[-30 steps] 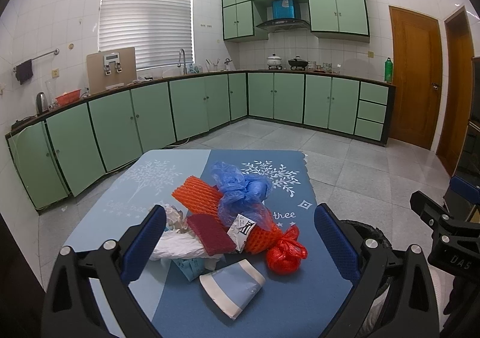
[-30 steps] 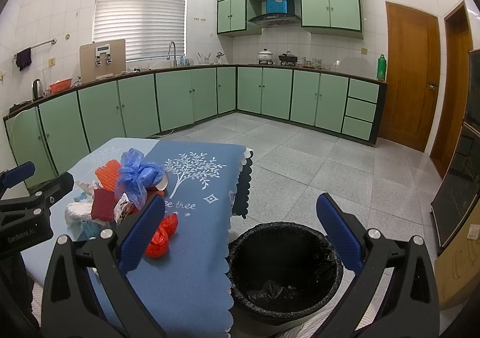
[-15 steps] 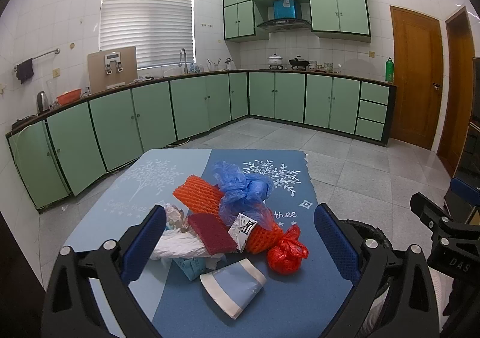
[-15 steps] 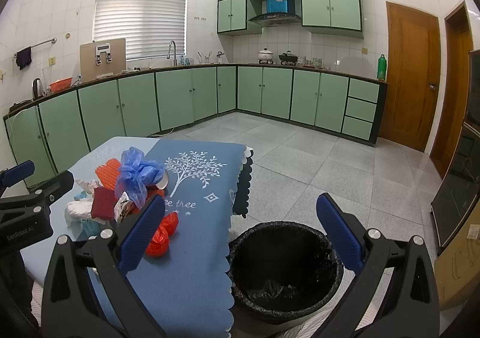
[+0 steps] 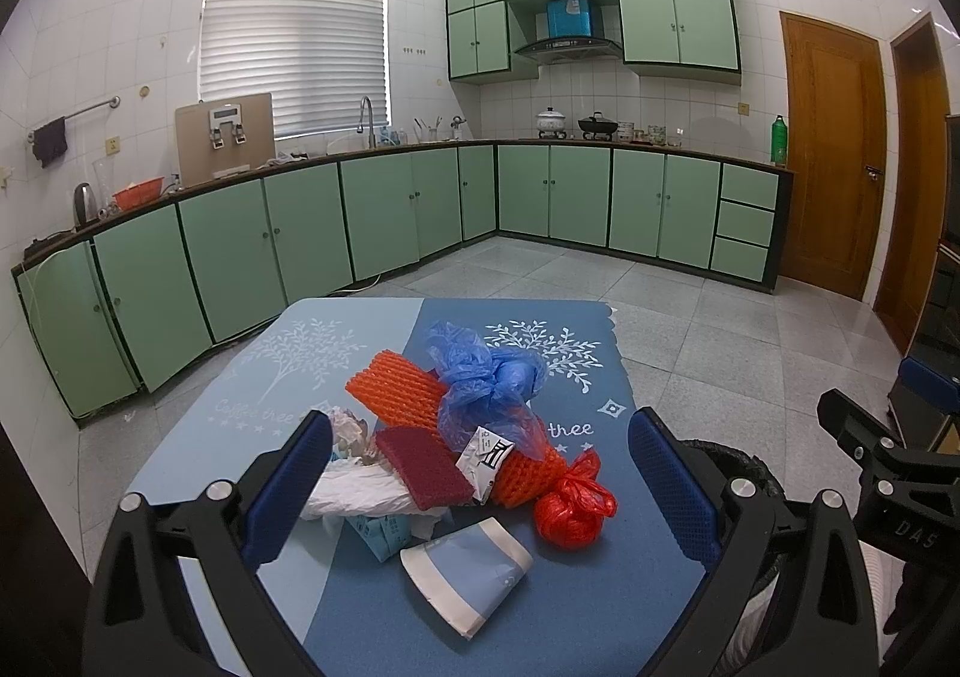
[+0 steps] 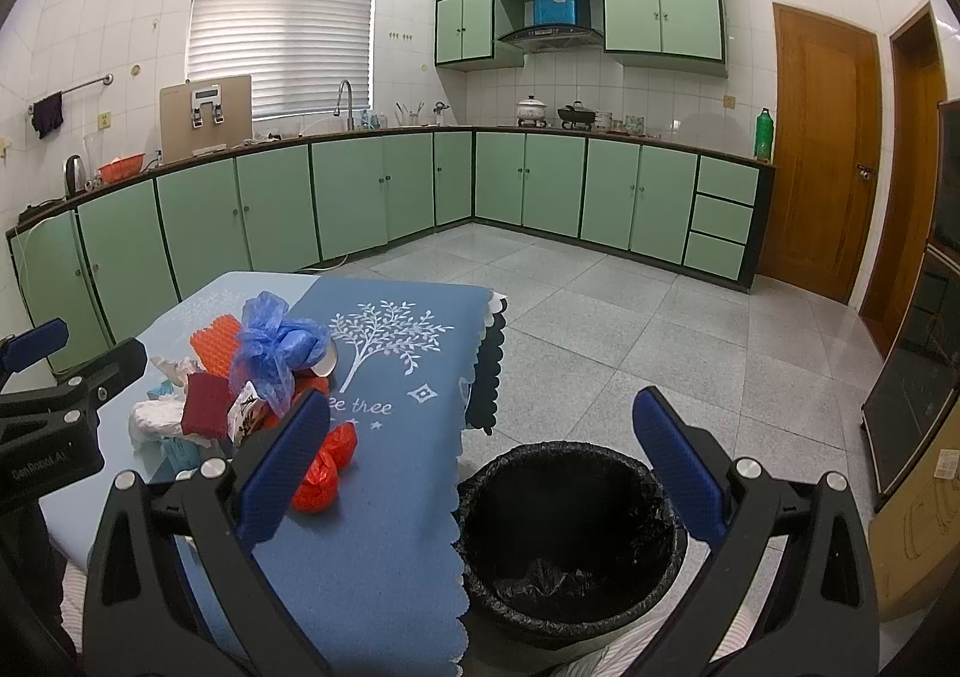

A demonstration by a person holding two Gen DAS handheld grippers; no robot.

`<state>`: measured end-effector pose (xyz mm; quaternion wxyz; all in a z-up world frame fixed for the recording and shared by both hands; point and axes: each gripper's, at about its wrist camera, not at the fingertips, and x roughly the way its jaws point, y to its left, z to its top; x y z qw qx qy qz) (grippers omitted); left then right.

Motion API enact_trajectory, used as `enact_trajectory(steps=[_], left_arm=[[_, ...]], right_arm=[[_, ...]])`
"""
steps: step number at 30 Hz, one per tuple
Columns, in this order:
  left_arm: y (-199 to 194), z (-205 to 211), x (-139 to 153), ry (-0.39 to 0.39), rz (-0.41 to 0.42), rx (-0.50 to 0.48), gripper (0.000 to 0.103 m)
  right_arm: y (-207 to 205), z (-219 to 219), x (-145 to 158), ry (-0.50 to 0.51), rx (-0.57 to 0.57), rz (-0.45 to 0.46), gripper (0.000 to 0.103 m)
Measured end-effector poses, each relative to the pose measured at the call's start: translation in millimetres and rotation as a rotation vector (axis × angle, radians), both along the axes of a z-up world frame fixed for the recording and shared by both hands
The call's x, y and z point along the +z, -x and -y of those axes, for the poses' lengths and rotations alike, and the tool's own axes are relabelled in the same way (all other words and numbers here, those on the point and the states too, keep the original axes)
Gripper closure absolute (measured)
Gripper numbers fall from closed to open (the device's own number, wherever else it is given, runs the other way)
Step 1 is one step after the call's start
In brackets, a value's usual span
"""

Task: Collect trash

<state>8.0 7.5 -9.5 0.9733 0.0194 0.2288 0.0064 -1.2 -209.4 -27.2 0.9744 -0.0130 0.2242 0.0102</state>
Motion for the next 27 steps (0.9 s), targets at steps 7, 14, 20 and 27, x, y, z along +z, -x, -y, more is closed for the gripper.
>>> enact_trajectory(steps=[7,14,20,27], left_arm=[[0,-1,-1,-0.001,-0.002,0.002,0.006],[1,-2,-4,0.002,-0.004,0.003,0.006],[-2,-2,-8,0.009,-0.014,0.008,0.006],[-9,-16,-31,-0.022,-0.024,0.035,0.006]], right_arm=[[0,-1,-1,-0.001,0.0,-0.004,0.005],[0,-1,-1,0.0,0.001,-0.004,0.005],[-1,0,-4,-0.016,0.006,-0.015,0.005],[-17,-7,-24,-0.025,0.033,-0.052,0.005]])
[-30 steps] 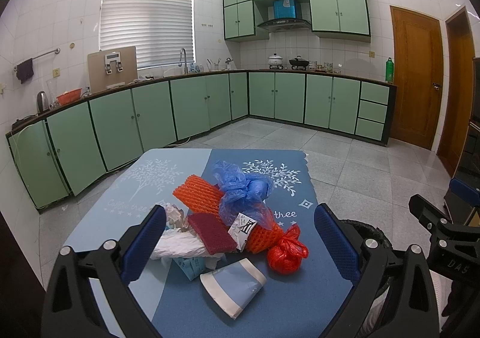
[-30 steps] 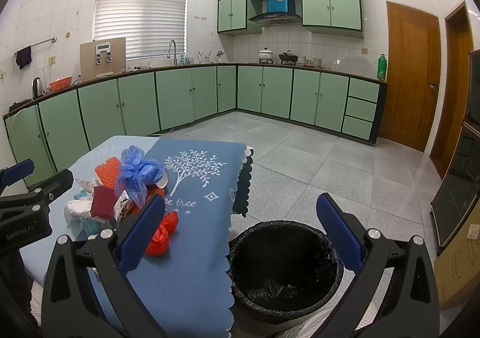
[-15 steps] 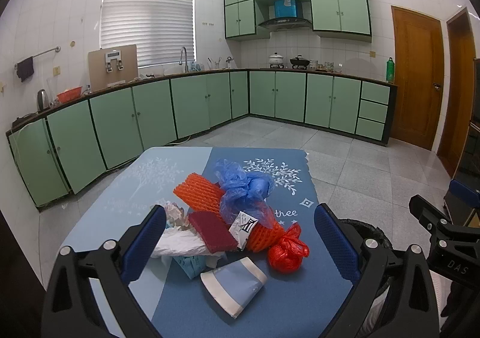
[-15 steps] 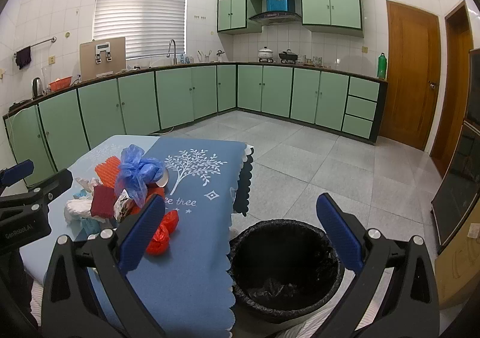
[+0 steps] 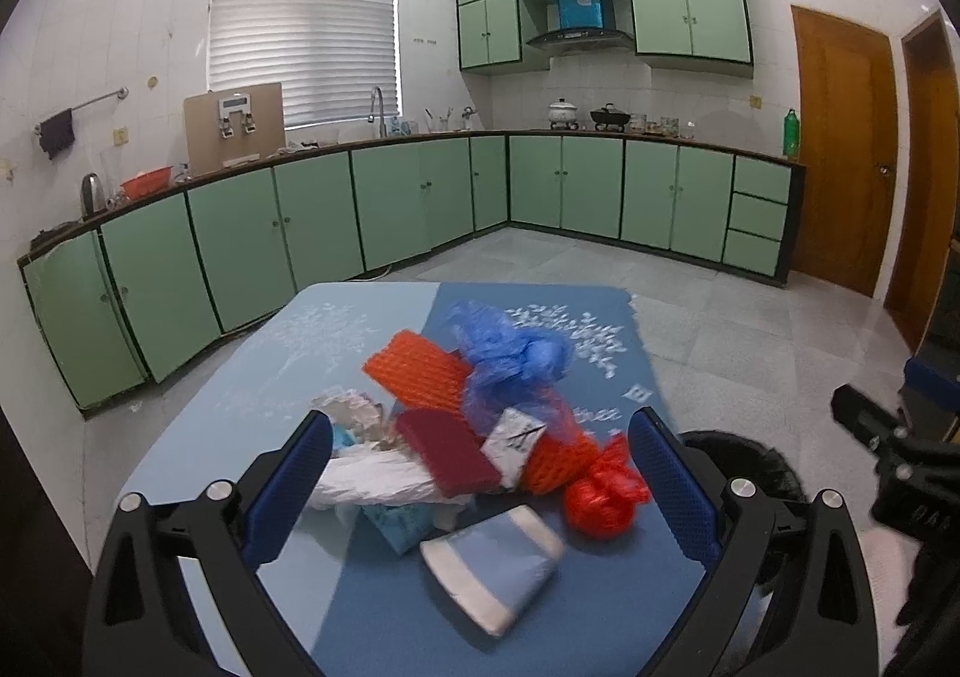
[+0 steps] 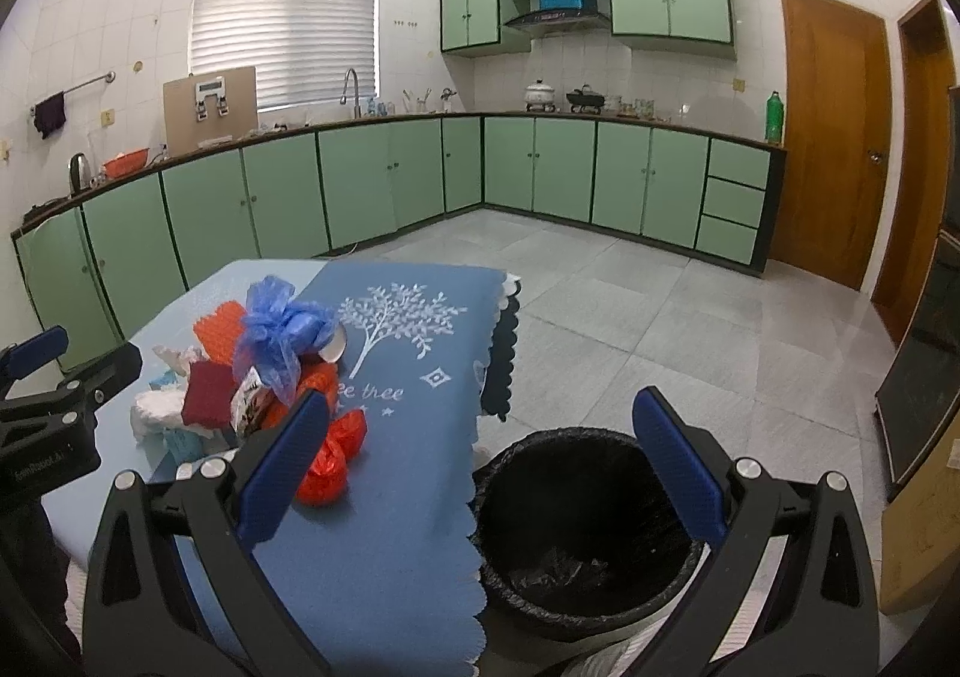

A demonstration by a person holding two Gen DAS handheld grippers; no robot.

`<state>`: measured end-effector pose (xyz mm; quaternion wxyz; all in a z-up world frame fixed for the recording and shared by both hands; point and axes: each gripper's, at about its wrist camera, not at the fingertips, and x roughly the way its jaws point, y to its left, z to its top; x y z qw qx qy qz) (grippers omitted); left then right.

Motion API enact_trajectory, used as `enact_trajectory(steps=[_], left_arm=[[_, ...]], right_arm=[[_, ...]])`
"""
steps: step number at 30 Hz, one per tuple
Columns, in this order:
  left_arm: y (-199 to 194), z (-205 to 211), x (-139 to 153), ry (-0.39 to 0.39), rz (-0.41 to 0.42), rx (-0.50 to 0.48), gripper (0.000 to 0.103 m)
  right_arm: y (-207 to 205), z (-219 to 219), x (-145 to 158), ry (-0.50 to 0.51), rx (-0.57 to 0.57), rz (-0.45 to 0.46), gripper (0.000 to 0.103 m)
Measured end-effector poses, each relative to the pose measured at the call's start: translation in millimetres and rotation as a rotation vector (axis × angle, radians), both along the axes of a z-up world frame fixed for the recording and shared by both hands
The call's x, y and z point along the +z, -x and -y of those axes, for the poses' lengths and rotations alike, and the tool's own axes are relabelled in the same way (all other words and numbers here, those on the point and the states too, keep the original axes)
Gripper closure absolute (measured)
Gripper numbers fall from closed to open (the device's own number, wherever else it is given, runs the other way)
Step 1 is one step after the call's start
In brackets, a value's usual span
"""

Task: Collect trash
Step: 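Grasp the red plastic bag with the right gripper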

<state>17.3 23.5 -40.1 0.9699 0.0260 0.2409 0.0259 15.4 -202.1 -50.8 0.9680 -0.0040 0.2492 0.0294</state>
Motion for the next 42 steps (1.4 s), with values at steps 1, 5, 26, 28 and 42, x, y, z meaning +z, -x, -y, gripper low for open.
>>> enact_trajectory(steps=[1,5,26,28,42], left_arm=[[-2,-3,-3,-0.004,-0.007,0.004,0.006],[-8,-20,-23,0.001,-0.036,0.024,0.006],[-25,-54,-82,0.026,-0.18,0.049,0.007],[-25,-54,-82,0.025,-0.181,0.05,0.007],[-25,-57,-86,0.037,-0.188,0.052,0.007]], right_arm=[[-3,-2,-3,-0.001,0.007,-0.001,0.005],[-17,-13,-20,0.001,0.044,-0.018,0.005],[-65,-67,-91,-0.079,0.224,-0.213,0.03],[-69,-72,-96,-0.063,0.236,-0.221,0.032],[-72,-70,-96,-0.139,0.347,-0.258,0.102]])
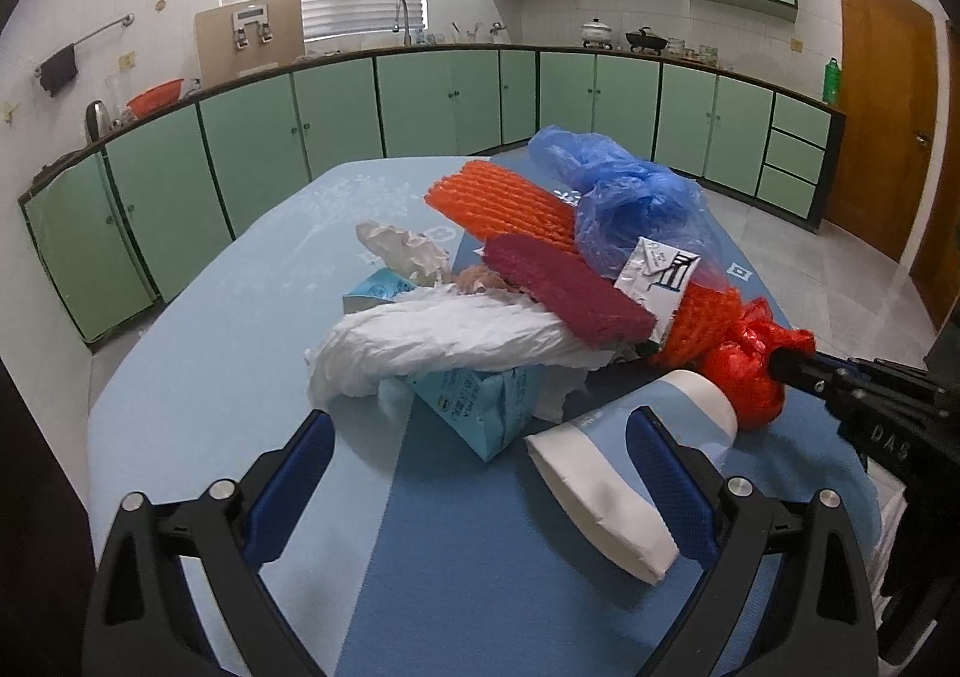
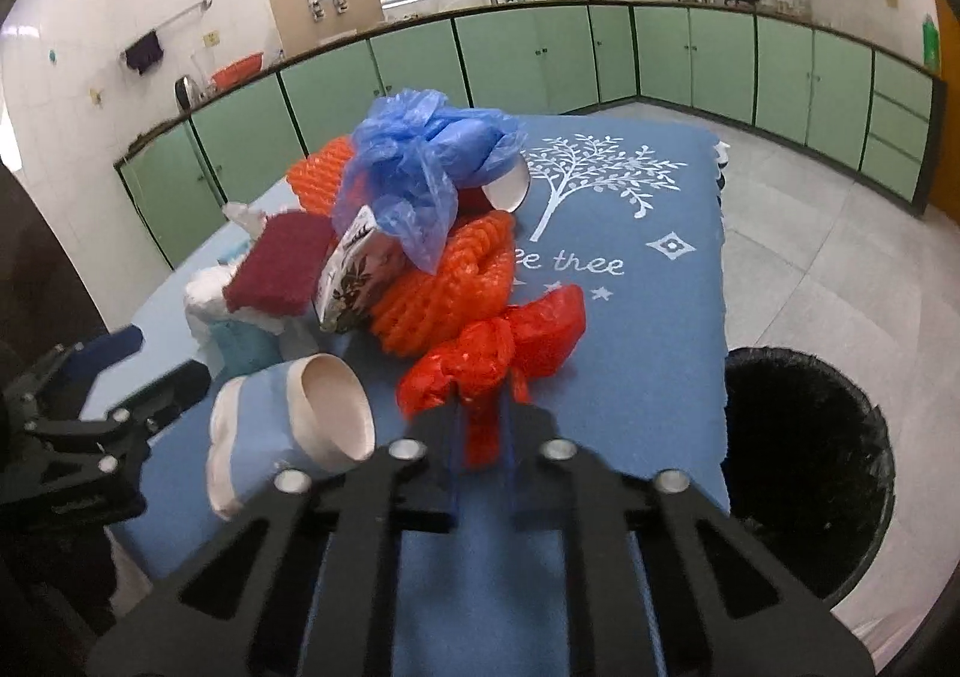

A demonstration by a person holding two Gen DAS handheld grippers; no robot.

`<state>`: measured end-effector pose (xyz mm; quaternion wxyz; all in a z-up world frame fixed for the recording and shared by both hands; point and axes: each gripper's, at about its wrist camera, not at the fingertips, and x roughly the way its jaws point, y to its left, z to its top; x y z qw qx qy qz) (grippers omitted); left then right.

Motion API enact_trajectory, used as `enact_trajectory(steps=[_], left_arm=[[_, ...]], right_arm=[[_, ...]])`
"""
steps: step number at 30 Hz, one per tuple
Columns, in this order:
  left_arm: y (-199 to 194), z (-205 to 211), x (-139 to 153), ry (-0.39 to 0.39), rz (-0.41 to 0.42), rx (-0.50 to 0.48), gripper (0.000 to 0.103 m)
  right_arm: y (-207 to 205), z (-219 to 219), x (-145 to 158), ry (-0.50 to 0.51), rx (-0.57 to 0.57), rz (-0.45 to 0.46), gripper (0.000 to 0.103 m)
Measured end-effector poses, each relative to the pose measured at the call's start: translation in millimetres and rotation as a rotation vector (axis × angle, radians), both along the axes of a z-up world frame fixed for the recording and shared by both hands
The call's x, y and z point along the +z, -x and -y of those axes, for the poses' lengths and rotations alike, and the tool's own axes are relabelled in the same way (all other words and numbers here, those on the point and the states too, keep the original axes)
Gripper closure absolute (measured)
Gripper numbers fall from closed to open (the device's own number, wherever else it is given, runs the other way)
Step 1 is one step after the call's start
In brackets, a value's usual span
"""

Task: Collect trash
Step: 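Grasp the red plastic bag with the right gripper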

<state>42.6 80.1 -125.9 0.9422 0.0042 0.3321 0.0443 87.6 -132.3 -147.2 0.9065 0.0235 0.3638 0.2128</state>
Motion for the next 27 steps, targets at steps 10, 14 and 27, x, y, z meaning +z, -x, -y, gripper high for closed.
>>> enact_trajectory(steps=[10,14,27], left_arm=[[-3,26,-3,0.032,-0.027,-0.085,0.007],[-8,35,-6,0.05,-0.044,-0.087,0.006],[-27,56,-15,0.039,-0.083,-0.013,0.006]], right_arm=[[19,26,11,0.017,-0.052,0.026,0.102],[22,37,10,0.021,-0.075,0.03,0.102],[20,47,1,-0.004,-0.083,0.01,0.102]])
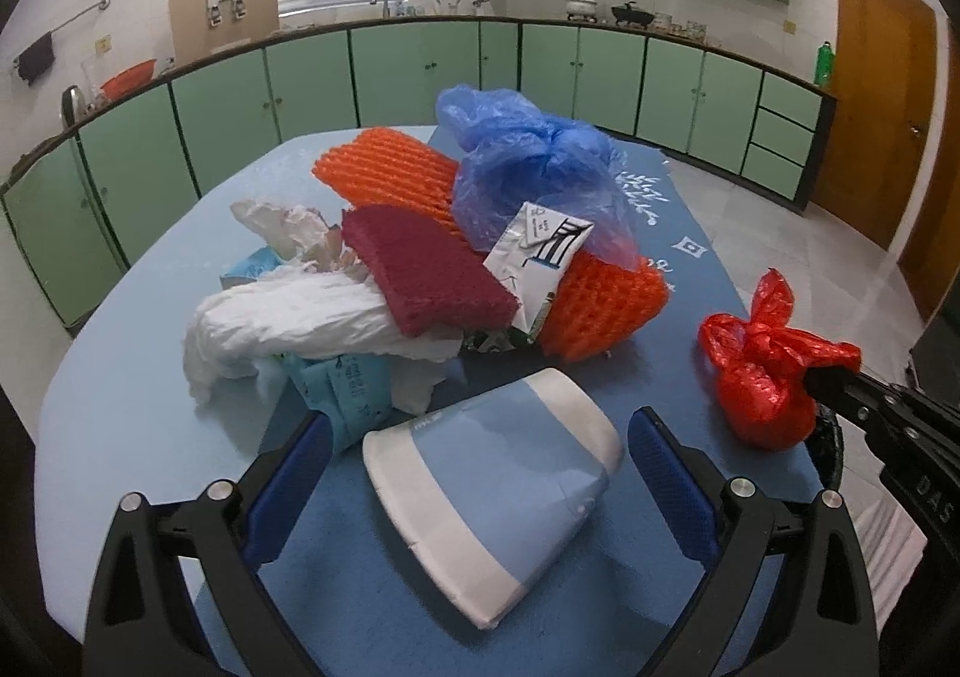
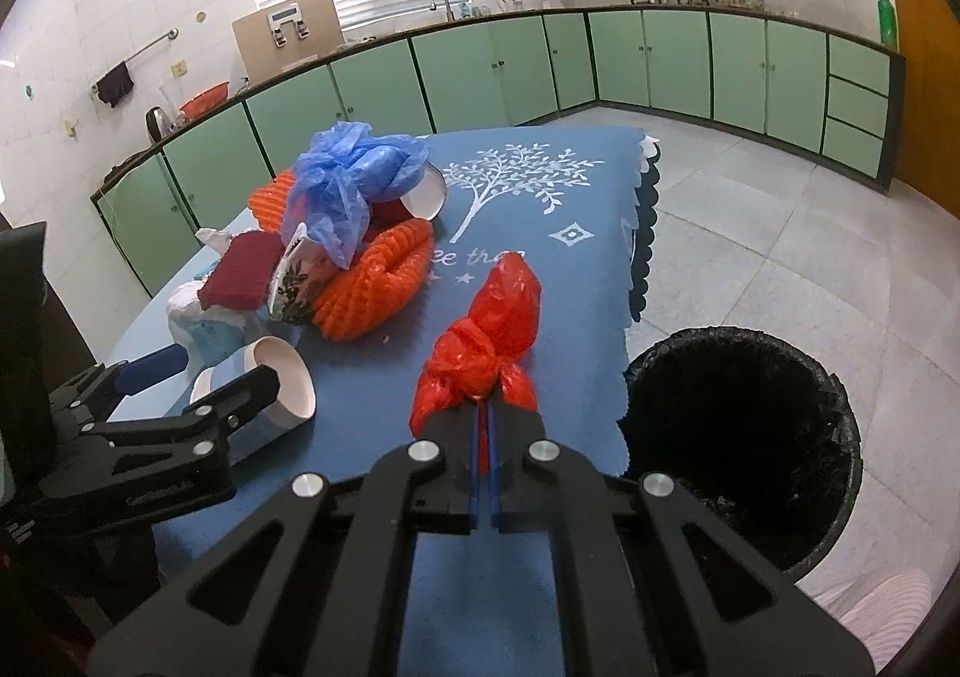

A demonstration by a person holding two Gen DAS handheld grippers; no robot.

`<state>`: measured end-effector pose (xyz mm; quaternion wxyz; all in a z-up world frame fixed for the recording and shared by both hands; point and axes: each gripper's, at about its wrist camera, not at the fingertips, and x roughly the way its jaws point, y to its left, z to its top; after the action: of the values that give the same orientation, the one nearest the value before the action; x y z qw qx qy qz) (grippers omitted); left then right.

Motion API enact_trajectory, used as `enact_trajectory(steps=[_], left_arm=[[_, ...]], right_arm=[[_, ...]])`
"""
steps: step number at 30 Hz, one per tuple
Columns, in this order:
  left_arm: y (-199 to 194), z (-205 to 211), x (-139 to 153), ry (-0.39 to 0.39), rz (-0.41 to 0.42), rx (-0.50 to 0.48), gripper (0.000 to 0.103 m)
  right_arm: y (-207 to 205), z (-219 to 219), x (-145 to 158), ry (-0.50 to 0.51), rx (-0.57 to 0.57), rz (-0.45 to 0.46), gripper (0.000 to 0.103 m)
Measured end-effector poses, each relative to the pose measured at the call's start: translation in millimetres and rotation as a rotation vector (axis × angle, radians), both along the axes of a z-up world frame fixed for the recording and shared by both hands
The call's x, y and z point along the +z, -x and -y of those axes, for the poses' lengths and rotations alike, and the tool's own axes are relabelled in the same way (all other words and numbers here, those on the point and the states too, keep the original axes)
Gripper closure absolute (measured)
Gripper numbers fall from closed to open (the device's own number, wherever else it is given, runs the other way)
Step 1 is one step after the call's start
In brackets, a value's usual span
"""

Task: Collect trash
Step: 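Grasp the red plastic bag with the right gripper, then grasp the white-and-blue paper cup with the left gripper while the right holds the red bag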

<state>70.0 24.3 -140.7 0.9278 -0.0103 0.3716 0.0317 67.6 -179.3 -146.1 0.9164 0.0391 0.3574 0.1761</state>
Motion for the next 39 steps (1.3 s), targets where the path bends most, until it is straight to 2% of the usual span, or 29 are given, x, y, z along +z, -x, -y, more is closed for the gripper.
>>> enact_trajectory(steps=[8,11,14,16,20,21,22,26,28,36,38,39], left_arm=[[-3,-2,-10,0.041,-0.045,-0.021,0.006],[-3,-10,-12,0.118,-0.057,-0.044,0.018],[-3,-18,-13,0.178,-0.058,-0.052,0.024],[-1,-21,-12,0.188,-0.057,-0.056,0.026],[3,-22,-9,0.201,-0.041,-0.087,0.041],[4,-22,-9,0.21,-0.036,-0.105,0.063],[5,-21,-9,0.222,-0.039,-0.119,0.078],[5,-21,-11,0.23,-0.047,-0.128,0.08],[7,-21,-8,0.225,-0.036,-0.132,0.085],[7,-11,4,0.19,-0.012,-0.178,0.085],[4,-9,-1,0.185,-0.042,-0.184,0.082],[4,-9,-4,0.188,-0.053,-0.187,0.069]], right_arm=[[-3,1,-3,-0.008,0.0,-0.01,0.102],[-3,1,-3,-0.007,-0.001,-0.012,0.102],[-3,1,-3,-0.008,0.0,-0.013,0.102],[-3,1,-3,-0.008,0.0,-0.015,0.102],[-2,2,1,-0.017,0.004,-0.011,0.102],[-1,1,2,-0.014,0.005,-0.01,0.102],[-1,1,3,-0.013,0.005,-0.006,0.102],[2,3,7,-0.015,0.002,0.003,0.102],[2,3,8,-0.015,0.0,0.005,0.102],[3,5,12,-0.017,-0.005,0.017,0.102],[2,6,12,-0.017,-0.008,0.01,0.102],[2,6,11,-0.017,-0.009,0.008,0.102]])
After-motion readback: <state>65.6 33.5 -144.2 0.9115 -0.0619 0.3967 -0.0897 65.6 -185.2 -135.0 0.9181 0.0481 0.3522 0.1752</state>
